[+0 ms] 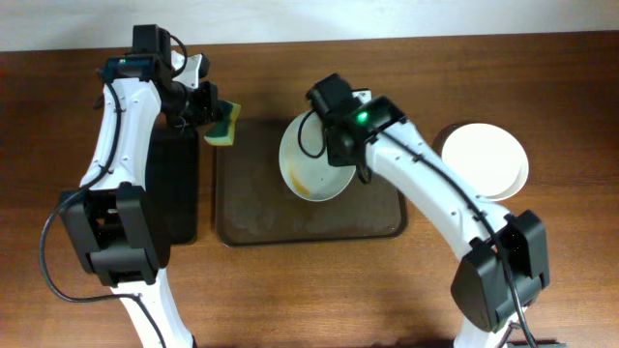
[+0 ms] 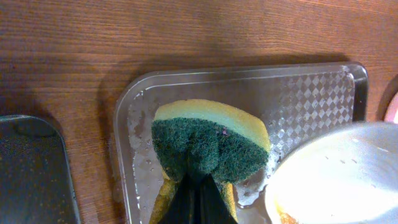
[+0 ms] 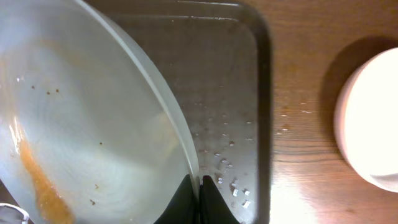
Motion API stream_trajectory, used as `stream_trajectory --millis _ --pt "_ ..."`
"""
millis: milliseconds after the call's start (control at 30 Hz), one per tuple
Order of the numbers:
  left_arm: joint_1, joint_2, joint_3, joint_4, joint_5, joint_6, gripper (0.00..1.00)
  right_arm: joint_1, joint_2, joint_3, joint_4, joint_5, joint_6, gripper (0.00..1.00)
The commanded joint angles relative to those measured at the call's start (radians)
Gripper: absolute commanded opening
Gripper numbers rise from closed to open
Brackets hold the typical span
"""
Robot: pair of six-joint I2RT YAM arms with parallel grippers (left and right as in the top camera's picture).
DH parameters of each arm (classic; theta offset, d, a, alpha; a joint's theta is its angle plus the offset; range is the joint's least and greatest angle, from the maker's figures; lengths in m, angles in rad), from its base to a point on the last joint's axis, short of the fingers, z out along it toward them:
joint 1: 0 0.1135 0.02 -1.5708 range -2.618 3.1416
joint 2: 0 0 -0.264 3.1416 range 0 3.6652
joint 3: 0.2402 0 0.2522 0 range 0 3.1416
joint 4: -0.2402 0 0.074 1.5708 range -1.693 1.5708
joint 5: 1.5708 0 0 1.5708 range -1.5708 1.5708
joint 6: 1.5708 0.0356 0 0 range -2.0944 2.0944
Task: Clean dirty plates on tray and stack at the side
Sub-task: 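Lift the last plate with the right gripper and stack it on the pile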
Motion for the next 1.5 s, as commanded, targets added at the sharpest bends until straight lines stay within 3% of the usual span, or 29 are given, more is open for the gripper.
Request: stream_trajectory --millis 0,200,333,467,567,600,633,700,800,900,1067,1267,1367,1400,1433,1467 --pt "-0.001 -0.003 0.003 0.001 -0.02 -0.01 0.01 0.067 -0.016 -0.002 -0.031 0.256 0.018 0.04" --pt "-0.001 -0.003 0.003 0.001 -0.024 -0.01 0.0 0.271 -0.016 -0.002 -0.208 0.87 0.231 0.04" --pt "-0.001 -0.003 0.003 0.001 -0.024 -0.009 0.01 0.411 -0.016 -0.002 -0.244 1.207 0.25 0.04" --pt "-0.002 -0.003 0.003 0.001 -0.024 -0.01 0.0 0.435 -0.016 -0.002 -0.262 1.223 0.247 0.04" --pt "-0.002 -0.003 0.003 0.001 -0.032 -0.009 0.0 0.419 -0.017 -0.002 -0.262 1.101 0.329 0.04" --pt "-0.002 -0.003 0.003 0.001 -0.035 -0.009 0.01 0.394 -0.018 -0.002 -0.261 0.977 0.33 0.04" --pt "-0.003 -0.003 0.003 0.001 -0.035 -0.009 0.0 0.306 -0.02 -0.002 -0.246 0.69 0.329 0.04" --pt "-0.008 -0.003 0.003 0.001 -0.041 -0.009 0.01 0.183 -0.02 -0.002 -0.216 0.427 0.324 0.04" --pt "-0.023 -0.003 0.003 0.001 -0.099 -0.009 0.01 -0.082 -0.022 -0.002 -0.108 0.012 0.107 0.04" --pt "-0.041 -0.003 0.003 0.001 -0.198 -0.009 0.0 -0.34 -0.022 -0.002 -0.06 -0.274 -0.005 0.04" --pt "-0.042 -0.003 0.003 0.001 -0.226 -0.008 0.0 -0.701 -0.022 -0.002 -0.066 -0.356 -0.046 0.04" --pt "-0.041 -0.003 0.003 0.002 -0.227 -0.008 0.01 -0.885 -0.019 -0.035 -0.113 -0.129 0.003 0.04" --pt "-0.041 -0.003 0.003 0.002 -0.237 -0.006 0.0 -0.901 -0.019 -0.17 -0.008 -0.119 0.003 0.04" --pt "-0.041 -0.003 0.003 0.002 -0.237 -0.006 0.0 -0.901 -0.019 -0.215 0.047 -0.12 0.003 0.08" --pt "-0.041 -0.003 0.003 0.002 -0.237 -0.006 0.01 -0.9 -0.019 -0.233 0.069 -0.124 0.002 0.34" --pt "-0.037 -0.005 0.012 -0.008 -0.236 -0.006 0.0 -0.898 -0.021 -0.227 0.068 -0.142 -0.023 0.73"
